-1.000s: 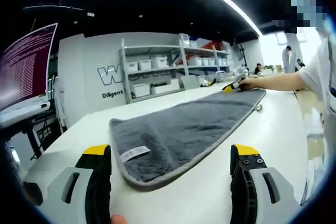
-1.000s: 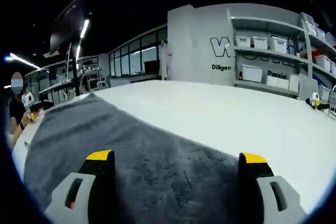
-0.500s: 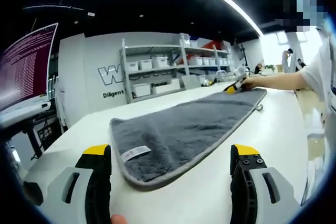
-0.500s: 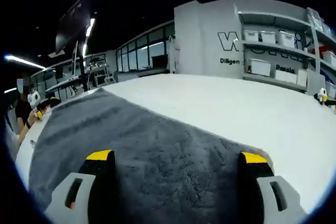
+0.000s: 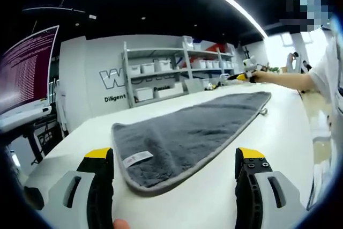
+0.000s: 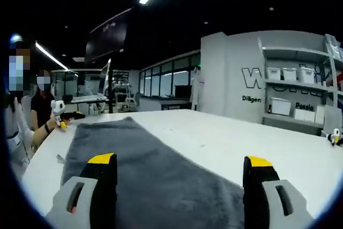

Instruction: Open the folded towel by lifting each exposed corner and separating the folded layers until the towel lies flat within the target outline without major curled edges

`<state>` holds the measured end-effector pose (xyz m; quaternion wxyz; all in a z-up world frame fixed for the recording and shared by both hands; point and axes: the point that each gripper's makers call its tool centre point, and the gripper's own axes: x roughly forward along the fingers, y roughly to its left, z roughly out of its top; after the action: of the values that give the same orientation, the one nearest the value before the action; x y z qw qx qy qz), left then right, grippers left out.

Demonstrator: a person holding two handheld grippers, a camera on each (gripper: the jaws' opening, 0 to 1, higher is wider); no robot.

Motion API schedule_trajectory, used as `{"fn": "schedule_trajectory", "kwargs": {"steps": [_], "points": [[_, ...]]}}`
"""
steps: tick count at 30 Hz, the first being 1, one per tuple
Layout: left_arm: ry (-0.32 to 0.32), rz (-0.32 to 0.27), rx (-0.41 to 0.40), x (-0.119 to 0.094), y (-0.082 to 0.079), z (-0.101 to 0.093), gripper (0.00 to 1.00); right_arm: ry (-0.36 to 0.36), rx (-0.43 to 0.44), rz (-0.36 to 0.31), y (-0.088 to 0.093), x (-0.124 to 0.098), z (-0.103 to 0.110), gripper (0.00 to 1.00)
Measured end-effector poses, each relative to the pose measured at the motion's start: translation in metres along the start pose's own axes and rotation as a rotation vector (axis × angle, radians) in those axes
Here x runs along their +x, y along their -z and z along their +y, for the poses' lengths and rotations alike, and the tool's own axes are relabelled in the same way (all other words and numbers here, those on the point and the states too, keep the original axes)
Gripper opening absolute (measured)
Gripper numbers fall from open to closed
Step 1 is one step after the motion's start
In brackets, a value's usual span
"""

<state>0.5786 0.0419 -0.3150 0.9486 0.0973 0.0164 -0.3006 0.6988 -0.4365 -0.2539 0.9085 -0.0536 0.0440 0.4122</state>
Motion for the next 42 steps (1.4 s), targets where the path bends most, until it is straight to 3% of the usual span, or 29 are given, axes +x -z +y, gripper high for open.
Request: {"fn": "schedule_trajectory", "kwargs": {"steps": [3, 8, 9, 12, 15, 19, 31, 35, 39, 42], "points": [[0.003, -0.001, 0.002, 0.0, 0.0, 0.0, 0.92, -0.135, 0.006, 0.028, 0.006, 0.028, 0.044, 1.0], [0.005, -0.001, 0.004, 0.0, -0.001, 0.0, 0.92, -0.356, 0.069, 0.114, 0.035, 0.071, 0.119, 1.0], [0.005, -0.001, 0.004, 0.0, -0.001, 0.0, 0.92, -0.388, 0.079, 0.134, 0.043, 0.08, 0.134, 1.0], [0.008, 0.0, 0.004, 0.0, 0.0, -0.001, 0.92, -0.427, 0.047, 0.203, 0.058, 0.091, 0.152, 1.0], [0.011, 0.001, 0.005, 0.001, 0.0, -0.001, 0.92, -0.412, -0.016, 0.273, 0.069, 0.095, 0.152, 1.0], [0.015, 0.0, 0.008, 0.001, -0.001, -0.002, 0.92, -0.401, 0.003, 0.34, 0.082, 0.093, 0.148, 1.0], [0.014, -0.002, 0.009, 0.001, -0.002, -0.002, 0.92, -0.397, 0.031, 0.307, 0.079, 0.084, 0.147, 1.0], [0.014, -0.003, 0.009, 0.001, -0.002, -0.001, 0.92, -0.395, 0.003, 0.296, 0.073, 0.081, 0.149, 1.0], [0.014, -0.004, 0.009, 0.001, -0.002, -0.001, 0.92, -0.354, 0.005, 0.242, 0.06, 0.074, 0.133, 1.0], [0.015, -0.004, 0.01, 0.001, -0.002, -0.002, 0.92, -0.306, 0.012, 0.243, 0.062, 0.069, 0.118, 1.0]]}}
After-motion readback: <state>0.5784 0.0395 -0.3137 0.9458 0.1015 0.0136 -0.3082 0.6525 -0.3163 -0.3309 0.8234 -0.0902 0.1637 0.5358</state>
